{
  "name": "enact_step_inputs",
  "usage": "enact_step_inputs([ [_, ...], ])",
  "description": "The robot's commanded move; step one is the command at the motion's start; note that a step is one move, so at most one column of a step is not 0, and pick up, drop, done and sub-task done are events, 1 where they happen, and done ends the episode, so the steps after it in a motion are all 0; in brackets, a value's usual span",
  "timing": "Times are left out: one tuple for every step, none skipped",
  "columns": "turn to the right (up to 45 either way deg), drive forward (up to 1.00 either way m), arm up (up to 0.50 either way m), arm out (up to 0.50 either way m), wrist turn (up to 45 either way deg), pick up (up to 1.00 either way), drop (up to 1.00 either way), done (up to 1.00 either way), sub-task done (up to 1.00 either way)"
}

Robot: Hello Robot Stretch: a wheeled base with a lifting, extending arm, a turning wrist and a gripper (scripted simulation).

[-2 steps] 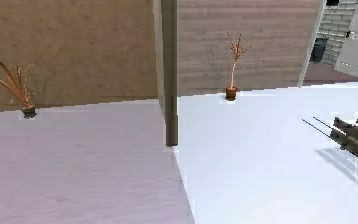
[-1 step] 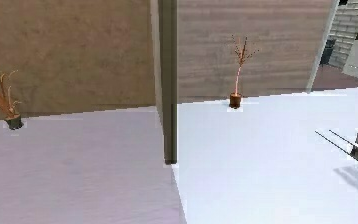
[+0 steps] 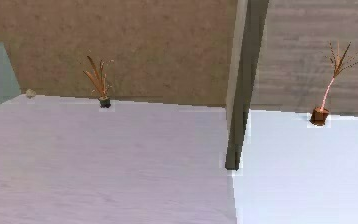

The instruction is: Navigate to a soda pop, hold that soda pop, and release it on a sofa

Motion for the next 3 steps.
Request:
enact_step_inputs([
  [0.0,0.3,0.0,0.0,0.0,0.0,0.0,0.0,0.0],
  [45.0,0.0,0.0,0.0,0.0,0.0,0.0,0.0,0.0],
  [12.0,0.0,0.0,0.0,0.0,0.0,0.0,0.0,0.0],
])
